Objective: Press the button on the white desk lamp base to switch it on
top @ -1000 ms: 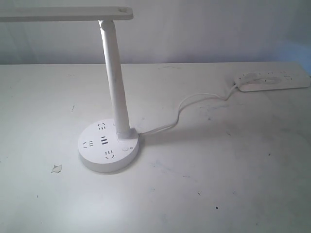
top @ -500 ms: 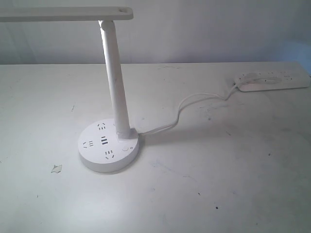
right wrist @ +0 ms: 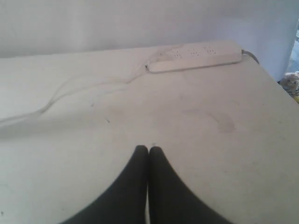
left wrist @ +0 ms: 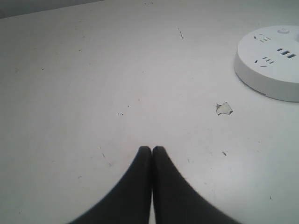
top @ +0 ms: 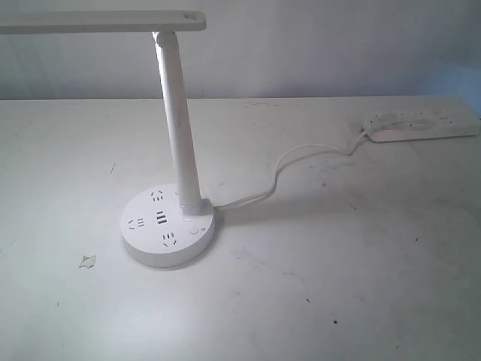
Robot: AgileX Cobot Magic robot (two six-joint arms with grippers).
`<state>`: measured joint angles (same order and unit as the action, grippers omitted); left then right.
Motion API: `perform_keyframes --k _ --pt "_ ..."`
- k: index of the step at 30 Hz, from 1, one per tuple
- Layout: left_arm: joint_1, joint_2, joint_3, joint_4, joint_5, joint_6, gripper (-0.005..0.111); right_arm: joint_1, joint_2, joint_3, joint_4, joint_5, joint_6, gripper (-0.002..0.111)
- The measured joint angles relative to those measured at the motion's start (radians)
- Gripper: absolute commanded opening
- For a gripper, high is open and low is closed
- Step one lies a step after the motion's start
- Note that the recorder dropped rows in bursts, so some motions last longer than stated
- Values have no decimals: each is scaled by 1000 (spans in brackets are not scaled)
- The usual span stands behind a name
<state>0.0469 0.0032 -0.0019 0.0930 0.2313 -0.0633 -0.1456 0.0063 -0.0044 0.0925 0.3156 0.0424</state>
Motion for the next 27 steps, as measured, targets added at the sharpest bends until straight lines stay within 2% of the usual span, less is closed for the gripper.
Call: perform_keyframes --k 6,27 --pt "0 0 0 0 0 0 0 29 0 2 -69 48 2 0" --pt "0 0 0 0 0 0 0 35 0 2 -75 50 4 0"
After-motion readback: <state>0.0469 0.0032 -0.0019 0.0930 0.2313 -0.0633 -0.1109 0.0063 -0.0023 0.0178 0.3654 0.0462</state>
